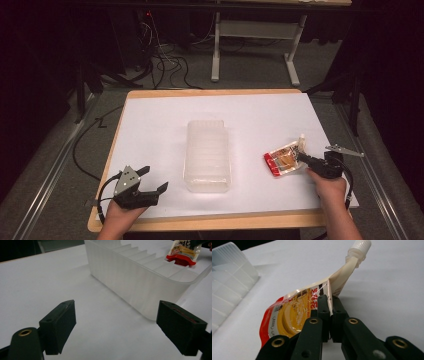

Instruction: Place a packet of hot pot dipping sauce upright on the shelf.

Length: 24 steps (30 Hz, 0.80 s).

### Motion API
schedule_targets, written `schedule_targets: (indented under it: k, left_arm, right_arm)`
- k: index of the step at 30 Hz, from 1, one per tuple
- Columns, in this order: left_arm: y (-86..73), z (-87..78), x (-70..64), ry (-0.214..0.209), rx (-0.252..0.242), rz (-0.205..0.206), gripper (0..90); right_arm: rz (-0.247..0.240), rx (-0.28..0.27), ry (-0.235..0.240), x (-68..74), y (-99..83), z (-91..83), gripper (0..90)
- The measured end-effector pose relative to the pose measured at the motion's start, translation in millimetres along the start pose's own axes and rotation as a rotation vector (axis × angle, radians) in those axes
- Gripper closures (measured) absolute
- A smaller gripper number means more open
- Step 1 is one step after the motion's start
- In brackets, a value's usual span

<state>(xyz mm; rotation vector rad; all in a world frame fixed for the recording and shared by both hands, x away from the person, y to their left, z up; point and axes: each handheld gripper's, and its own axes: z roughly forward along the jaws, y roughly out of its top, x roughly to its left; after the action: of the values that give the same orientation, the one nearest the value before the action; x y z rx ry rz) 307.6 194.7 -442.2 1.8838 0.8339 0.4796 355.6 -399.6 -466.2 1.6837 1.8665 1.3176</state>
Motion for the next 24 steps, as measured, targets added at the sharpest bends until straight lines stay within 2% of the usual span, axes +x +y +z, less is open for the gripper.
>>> schedule_targets:
  k: [12, 18, 24]
  left_arm:
    - [0.6, -1.8, 1.2, 0.002, -0.008, -0.003, 16.6]
    - [1.0, -1.7, 0.8, 0.005, -0.009, 0.0, 16.4]
    - [1.5, -2.0, -0.4, 0.006, -0.011, 0.006, 16.4]
  right_arm:
    - [-0.085, -0.089, 0.022, 20.8, 5.7, -12.1, 89.5]
    - [-0.129, -0.143, 0.055, 37.8, 9.6, -16.2, 89.8]
    - [-0.17, -0.184, 0.096, 61.0, 12.3, -17.4, 90.0]
